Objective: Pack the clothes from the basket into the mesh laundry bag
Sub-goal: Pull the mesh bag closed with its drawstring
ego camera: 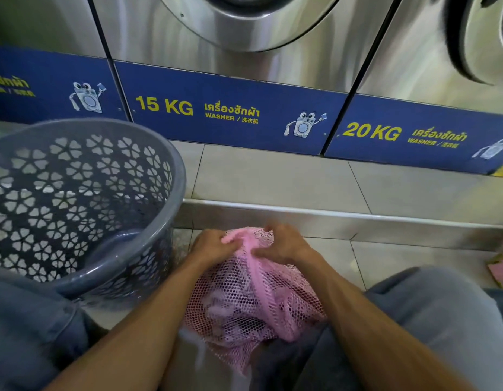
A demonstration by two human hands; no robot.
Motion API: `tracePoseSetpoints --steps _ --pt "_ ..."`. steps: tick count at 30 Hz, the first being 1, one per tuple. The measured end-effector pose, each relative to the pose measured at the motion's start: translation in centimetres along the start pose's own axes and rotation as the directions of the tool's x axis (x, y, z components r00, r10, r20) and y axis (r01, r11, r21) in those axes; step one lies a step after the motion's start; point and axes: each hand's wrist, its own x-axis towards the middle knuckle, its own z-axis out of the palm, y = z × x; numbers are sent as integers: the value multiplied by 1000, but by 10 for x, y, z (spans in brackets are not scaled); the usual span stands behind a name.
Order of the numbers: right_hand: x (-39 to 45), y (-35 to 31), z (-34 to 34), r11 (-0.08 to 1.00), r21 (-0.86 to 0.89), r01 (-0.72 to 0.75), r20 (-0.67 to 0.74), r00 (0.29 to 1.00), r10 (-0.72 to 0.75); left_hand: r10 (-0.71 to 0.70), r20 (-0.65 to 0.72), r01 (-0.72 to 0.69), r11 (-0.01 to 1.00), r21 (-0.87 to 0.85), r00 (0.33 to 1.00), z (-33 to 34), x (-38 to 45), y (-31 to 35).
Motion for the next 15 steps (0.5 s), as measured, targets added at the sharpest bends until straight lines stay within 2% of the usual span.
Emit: tracePoseSetpoints --steps 3,5,7,9,13,15 --pt "-1 26 16 978 -153 -141 215 961 172 -188 -132 168 975 -145 973 1 2 -11" --pt "-7 44 33 957 -194 -215 287 921 265 -318 -151 275 928 -252 936 1 6 -18" --pt "-13 59 47 940 -174 -293 266 905 331 -406 -136 338 871 -357 904 3 11 -26" --pt "-15 67 54 918 -73 -391 191 898 397 -447 -120 370 840 -397 886 6 9 -27" --pt "-6 74 58 855 100 -510 191 853 486 -473 -64 411 817 -404 879 20 3 -27" --pt "-2 76 65 857 89 -508 215 850 481 -460 -44 420 843 -337 887 25 3 -27"
